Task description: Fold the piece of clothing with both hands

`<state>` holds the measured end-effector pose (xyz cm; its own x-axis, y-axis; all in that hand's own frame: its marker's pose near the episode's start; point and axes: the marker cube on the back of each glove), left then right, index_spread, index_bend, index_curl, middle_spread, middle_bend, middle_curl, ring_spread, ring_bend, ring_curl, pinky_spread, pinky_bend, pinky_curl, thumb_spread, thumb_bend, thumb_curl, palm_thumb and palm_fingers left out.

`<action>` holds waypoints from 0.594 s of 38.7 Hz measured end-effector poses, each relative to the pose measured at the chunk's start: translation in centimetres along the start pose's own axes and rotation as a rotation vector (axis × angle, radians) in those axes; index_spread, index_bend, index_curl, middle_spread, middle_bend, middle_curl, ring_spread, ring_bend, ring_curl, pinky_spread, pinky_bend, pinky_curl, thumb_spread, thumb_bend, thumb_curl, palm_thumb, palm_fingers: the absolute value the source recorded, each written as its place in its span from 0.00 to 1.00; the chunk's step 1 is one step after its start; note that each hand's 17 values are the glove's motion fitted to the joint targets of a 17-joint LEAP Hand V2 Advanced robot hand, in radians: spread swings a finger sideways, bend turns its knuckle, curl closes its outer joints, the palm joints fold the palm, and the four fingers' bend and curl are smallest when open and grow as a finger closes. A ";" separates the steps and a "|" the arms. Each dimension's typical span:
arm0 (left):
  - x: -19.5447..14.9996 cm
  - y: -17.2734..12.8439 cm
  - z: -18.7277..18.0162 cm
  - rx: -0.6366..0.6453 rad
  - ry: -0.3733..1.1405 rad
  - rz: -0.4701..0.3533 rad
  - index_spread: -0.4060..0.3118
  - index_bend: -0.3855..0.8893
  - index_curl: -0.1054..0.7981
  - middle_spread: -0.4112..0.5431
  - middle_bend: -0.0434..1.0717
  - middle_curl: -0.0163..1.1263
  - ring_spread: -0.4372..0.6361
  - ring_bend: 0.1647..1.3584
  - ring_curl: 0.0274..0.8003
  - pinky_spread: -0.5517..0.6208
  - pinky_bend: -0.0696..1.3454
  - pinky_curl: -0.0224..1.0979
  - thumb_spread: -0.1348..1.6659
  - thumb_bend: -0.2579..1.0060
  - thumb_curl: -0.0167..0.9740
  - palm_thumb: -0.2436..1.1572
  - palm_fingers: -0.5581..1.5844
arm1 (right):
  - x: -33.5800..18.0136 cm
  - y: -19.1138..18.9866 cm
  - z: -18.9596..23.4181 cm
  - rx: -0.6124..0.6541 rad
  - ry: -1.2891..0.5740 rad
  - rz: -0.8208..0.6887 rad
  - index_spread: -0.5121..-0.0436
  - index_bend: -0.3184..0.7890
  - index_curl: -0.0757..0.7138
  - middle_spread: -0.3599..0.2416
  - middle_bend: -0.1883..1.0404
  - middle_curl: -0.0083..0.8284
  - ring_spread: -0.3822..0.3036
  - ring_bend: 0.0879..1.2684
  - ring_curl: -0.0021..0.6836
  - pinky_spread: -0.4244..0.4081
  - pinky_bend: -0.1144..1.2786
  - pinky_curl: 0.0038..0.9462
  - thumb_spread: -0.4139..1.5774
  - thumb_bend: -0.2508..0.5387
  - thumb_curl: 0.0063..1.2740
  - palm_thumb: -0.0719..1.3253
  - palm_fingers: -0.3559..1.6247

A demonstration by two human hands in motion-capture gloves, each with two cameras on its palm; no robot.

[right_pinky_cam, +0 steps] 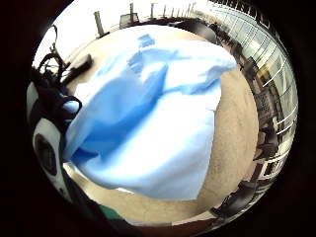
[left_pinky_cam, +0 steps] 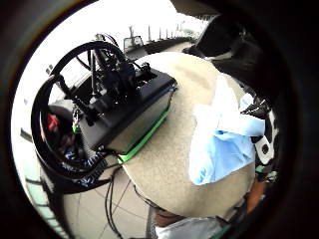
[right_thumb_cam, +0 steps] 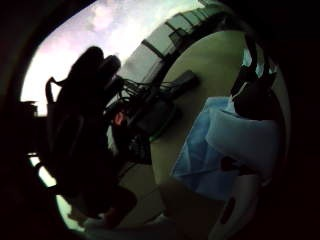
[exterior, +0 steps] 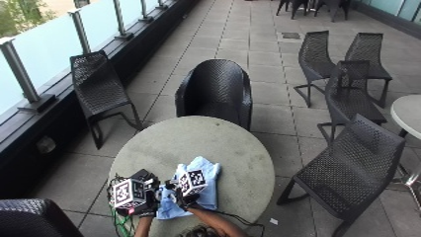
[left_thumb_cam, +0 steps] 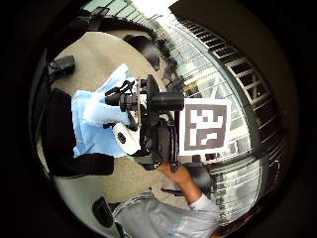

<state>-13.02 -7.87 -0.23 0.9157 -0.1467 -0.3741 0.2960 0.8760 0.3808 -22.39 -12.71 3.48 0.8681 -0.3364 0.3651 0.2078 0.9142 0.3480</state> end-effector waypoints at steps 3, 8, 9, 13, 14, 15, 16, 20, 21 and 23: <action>1.0 1.0 -0.4 -0.051 0.078 -0.013 0.46 0.42 0.48 0.48 0.20 0.32 0.59 0.32 0.38 0.78 0.28 0.36 0.93 0.34 0.30 0.57 0.48 | -0.5 0.8 2.1 -0.041 -0.005 -0.026 0.48 0.41 0.61 0.18 0.38 0.55 0.12 0.31 0.57 0.16 0.46 0.38 0.44 0.29 0.53 0.86 0.79; 1.5 1.3 -1.1 -0.065 0.100 0.001 0.46 0.42 0.49 0.47 0.20 0.32 0.58 0.31 0.38 0.78 0.27 0.36 0.93 0.35 0.32 0.58 0.48 | -0.7 1.9 2.8 -0.170 -0.035 -0.075 0.47 0.39 0.59 0.18 0.38 0.56 0.11 0.31 0.58 0.15 0.46 0.38 0.43 0.29 0.54 0.85 0.78; 1.6 1.2 -1.0 -0.065 0.102 0.006 0.46 0.42 0.49 0.47 0.20 0.32 0.58 0.31 0.38 0.78 0.27 0.36 0.93 0.35 0.32 0.58 0.48 | -0.4 2.1 2.9 -0.218 -0.046 -0.094 0.46 0.38 0.58 0.18 0.38 0.56 0.11 0.32 0.58 0.15 0.47 0.38 0.43 0.28 0.54 0.85 0.78; 2.2 1.3 -1.0 -0.067 0.095 0.032 0.46 0.42 0.49 0.47 0.20 0.32 0.58 0.31 0.38 0.77 0.27 0.36 0.93 0.35 0.33 0.59 0.49 | 1.0 3.0 1.4 -0.414 -0.106 -0.202 0.43 0.28 0.50 0.18 0.35 0.55 0.10 0.33 0.58 0.16 0.52 0.40 0.43 0.27 0.55 0.83 0.70; 2.3 1.2 -0.9 -0.070 0.093 0.042 0.46 0.42 0.49 0.47 0.20 0.32 0.58 0.31 0.38 0.77 0.27 0.36 0.93 0.35 0.33 0.59 0.49 | 1.6 3.4 0.4 -0.462 -0.111 -0.223 0.43 0.25 0.47 0.19 0.31 0.53 0.13 0.30 0.57 0.20 0.54 0.41 0.46 0.30 0.55 0.83 0.61; 2.4 1.2 -0.7 -0.072 0.092 0.054 0.46 0.42 0.49 0.46 0.20 0.32 0.58 0.31 0.38 0.77 0.27 0.36 0.94 0.35 0.33 0.59 0.49 | 2.3 3.8 -0.7 -0.507 -0.105 -0.237 0.42 0.30 0.50 0.19 0.33 0.55 0.12 0.32 0.61 0.19 0.55 0.43 0.45 0.28 0.55 0.82 0.65; 2.7 1.1 -0.5 -0.073 0.092 0.065 0.46 0.42 0.49 0.46 0.20 0.32 0.58 0.31 0.38 0.77 0.27 0.36 0.94 0.35 0.33 0.59 0.49 | 3.1 4.2 -1.9 -0.548 -0.086 -0.243 0.42 0.31 0.48 0.22 0.28 0.52 0.18 0.23 0.55 0.28 0.52 0.41 0.50 0.28 0.54 0.82 0.47; 4.3 1.2 -0.5 -0.069 0.101 0.109 0.46 0.41 0.48 0.46 0.20 0.32 0.57 0.31 0.38 0.77 0.26 0.36 0.94 0.35 0.34 0.59 0.49 | 7.3 5.1 -6.4 -0.629 0.088 -0.178 0.40 0.37 0.49 0.26 0.31 0.53 0.25 0.21 0.57 0.39 0.51 0.43 0.56 0.24 0.50 0.75 0.41; 4.7 1.3 -0.4 -0.060 0.103 0.122 0.46 0.42 0.49 0.46 0.20 0.32 0.57 0.31 0.38 0.77 0.26 0.36 0.94 0.35 0.34 0.59 0.49 | 8.4 5.2 -7.3 -0.618 0.146 -0.149 0.39 0.38 0.48 0.26 0.31 0.52 0.26 0.20 0.55 0.42 0.49 0.41 0.58 0.23 0.49 0.72 0.41; 5.8 1.4 -0.3 -0.035 0.099 0.155 0.46 0.42 0.49 0.46 0.20 0.32 0.57 0.30 0.38 0.77 0.26 0.36 0.94 0.35 0.34 0.59 0.49 | 10.9 5.1 -9.2 -0.563 0.273 -0.081 0.38 0.41 0.47 0.27 0.31 0.51 0.28 0.18 0.51 0.46 0.48 0.38 0.62 0.24 0.47 0.69 0.42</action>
<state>-7.40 -7.33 -2.09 0.9177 0.0356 -0.3957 0.1424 0.9004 0.4112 -7.71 -9.65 1.24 0.9080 -0.4075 0.0975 0.4186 0.8923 -0.1693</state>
